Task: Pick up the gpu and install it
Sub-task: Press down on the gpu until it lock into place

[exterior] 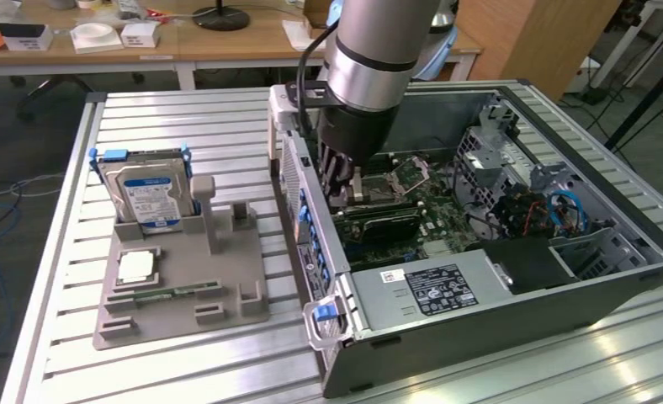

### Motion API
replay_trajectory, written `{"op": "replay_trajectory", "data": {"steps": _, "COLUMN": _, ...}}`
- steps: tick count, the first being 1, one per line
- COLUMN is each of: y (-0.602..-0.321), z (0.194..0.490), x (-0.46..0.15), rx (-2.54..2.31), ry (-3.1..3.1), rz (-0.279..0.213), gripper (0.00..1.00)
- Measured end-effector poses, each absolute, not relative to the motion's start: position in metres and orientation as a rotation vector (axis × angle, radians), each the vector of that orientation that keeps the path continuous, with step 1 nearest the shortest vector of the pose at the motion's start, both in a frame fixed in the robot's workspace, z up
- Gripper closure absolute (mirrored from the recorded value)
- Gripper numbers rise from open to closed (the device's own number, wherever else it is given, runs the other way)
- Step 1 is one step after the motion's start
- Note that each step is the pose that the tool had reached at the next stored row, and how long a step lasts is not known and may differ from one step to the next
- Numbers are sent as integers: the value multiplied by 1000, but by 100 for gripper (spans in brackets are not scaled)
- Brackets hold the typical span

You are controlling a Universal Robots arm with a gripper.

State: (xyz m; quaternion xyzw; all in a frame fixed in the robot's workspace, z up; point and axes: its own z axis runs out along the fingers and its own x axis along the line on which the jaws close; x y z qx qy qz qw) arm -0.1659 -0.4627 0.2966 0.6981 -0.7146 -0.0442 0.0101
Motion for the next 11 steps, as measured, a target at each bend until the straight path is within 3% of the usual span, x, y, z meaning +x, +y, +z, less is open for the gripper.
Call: {"op": "replay_trajectory", "data": {"steps": 11, "y": -463, "z": 303, "x": -164, "rx": 2188, "ry": -2236, "rz": -122, "gripper": 89}}
